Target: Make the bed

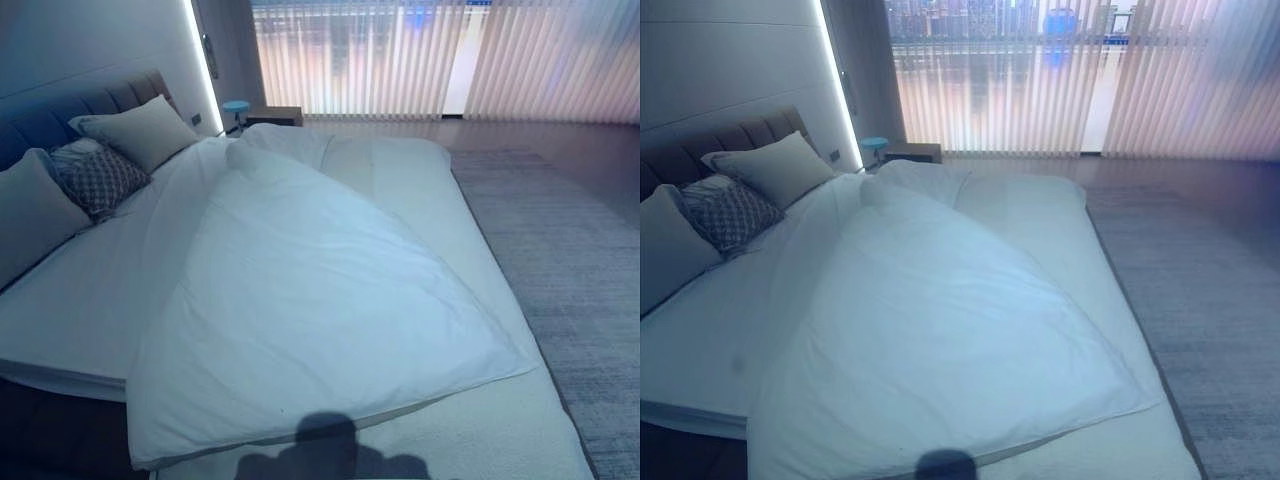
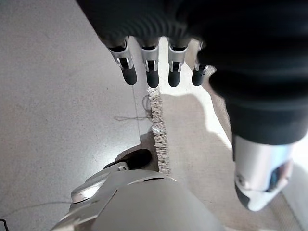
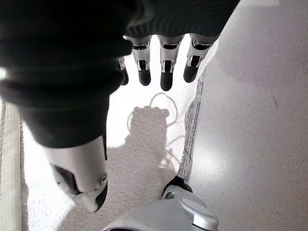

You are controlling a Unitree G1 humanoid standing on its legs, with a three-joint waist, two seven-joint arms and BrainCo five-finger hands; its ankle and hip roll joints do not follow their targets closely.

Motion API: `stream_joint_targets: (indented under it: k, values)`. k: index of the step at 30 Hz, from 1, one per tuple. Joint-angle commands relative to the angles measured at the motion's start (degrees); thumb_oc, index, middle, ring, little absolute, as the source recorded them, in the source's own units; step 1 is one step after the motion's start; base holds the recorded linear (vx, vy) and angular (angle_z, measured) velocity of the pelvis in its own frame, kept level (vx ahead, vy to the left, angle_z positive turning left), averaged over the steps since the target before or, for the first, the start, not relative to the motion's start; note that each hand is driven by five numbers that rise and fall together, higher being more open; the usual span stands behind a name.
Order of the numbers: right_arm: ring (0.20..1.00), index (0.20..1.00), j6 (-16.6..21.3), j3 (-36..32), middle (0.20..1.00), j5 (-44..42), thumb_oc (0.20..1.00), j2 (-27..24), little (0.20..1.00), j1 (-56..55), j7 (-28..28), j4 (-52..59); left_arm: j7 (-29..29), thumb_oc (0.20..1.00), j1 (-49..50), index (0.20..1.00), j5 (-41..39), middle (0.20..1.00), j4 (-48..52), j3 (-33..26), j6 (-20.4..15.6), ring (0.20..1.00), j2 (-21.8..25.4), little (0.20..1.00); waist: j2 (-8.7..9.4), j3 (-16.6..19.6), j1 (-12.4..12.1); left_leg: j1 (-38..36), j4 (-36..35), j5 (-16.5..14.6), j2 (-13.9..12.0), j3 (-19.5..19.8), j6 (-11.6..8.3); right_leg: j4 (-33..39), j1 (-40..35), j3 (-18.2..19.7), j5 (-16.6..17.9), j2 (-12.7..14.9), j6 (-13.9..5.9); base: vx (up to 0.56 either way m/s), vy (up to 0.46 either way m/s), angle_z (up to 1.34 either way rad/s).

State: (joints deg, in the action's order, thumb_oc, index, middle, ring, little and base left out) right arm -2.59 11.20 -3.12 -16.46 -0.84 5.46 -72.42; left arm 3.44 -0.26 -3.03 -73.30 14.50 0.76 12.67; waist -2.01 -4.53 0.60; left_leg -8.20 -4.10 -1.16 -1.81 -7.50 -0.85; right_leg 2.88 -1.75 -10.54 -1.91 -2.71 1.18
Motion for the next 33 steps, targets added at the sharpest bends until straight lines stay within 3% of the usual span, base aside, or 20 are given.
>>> stream_joint_targets:
  k: [1,10,11,12,15,22,29,33]
  values:
    - [1.000,1.000,0.92,0.02,1.000,-3.92,1.000,0.17,1.000,3.97,0.53,-0.28,0.80,1.000,-2.71,1.000,0.48,1.000,-1.53,-1.58,-0.47,1.000,0.36,1.000,2.55,-1.41,0.54,1.86,-0.90,1.32,2.83,-0.13,-1.81,1.83,-4.40,0.07,3.96,5.21,-8.10,0.00,0.000,0.00]
    - [1.000,1.000,3.36,-4.32,1.000,-21.45,1.000,1.74,1.000,8.60,2.88,4.90,2.71,1.000,-4.78,1.000,-3.93,1.000,-1.21,-1.57,-0.96,1.000,-0.20,1.000,1.65,-4.42,0.57,5.36,-0.90,2.34,2.52,0.04,-1.98,1.31,-0.76,-0.47,4.17,5.30,-7.95,-0.01,0.002,0.01]
    - [1.000,1.000,4.32,-4.82,1.000,-28.06,1.000,2.14,1.000,11.41,3.68,6.09,3.51,1.000,-6.20,1.000,-5.58,1.000,-0.66,-0.74,-1.31,1.000,-0.46,1.000,1.37,-5.69,0.33,6.86,-0.90,2.88,2.57,0.29,-2.11,1.04,0.71,-0.75,4.34,5.38,-7.87,-0.06,0.002,0.02]
    - [1.000,1.000,4.33,-4.82,1.000,-28.08,1.000,2.13,1.000,11.46,3.67,6.06,3.51,1.000,-6.24,1.000,-5.59,1.000,-0.68,-0.75,-1.32,1.000,-0.46,1.000,1.36,-5.66,0.34,6.92,-0.90,2.90,2.57,0.30,-2.11,1.00,0.79,-0.76,4.33,5.38,-7.87,-0.08,0.001,0.04]
    - [1.000,1.000,6.20,-6.02,1.000,-39.53,1.000,2.68,1.000,16.99,5.51,7.42,4.83,1.000,-8.78,1.000,-9.13,1.000,0.40,1.29,-1.82,1.000,-1.15,1.000,0.60,-7.98,-0.18,9.72,-0.90,3.91,2.62,1.22,-2.32,-0.06,3.73,-1.62,4.47,5.63,-7.69,-0.05,-0.003,0.12]
    - [1.000,1.000,9.39,-7.19,1.000,-54.12,1.000,3.39,1.000,25.15,8.68,9.73,6.29,1.000,-11.53,1.000,-12.85,1.000,1.65,4.17,-1.93,1.000,-1.96,1.000,-0.66,-11.34,-1.37,13.56,-0.90,5.26,3.17,2.70,-2.23,-2.75,8.15,-2.57,4.07,6.53,-7.24,-0.01,-0.005,0.14]
    - [1.000,1.000,11.09,-9.10,1.000,-58.42,1.000,0.67,1.000,33.67,11.53,8.74,6.82,1.000,-12.55,1.000,-15.65,1.000,3.80,6.04,-1.96,1.000,-1.99,1.000,-2.12,-13.74,-2.54,17.61,-0.90,6.52,3.58,4.23,-2.33,-3.53,11.99,-3.34,4.20,7.10,-7.01,0.01,-0.005,0.11]
    - [1.000,1.000,9.95,-9.30,1.000,-55.46,1.000,-2.90,1.000,40.54,13.21,4.23,6.83,1.000,-12.88,1.000,-16.53,1.000,5.35,7.67,-1.99,1.000,-1.73,1.000,-3.29,-15.45,-3.41,20.27,-0.90,7.31,3.64,5.10,-2.86,-3.37,14.11,-4.11,4.48,7.31,-6.97,0.00,-0.008,0.17]
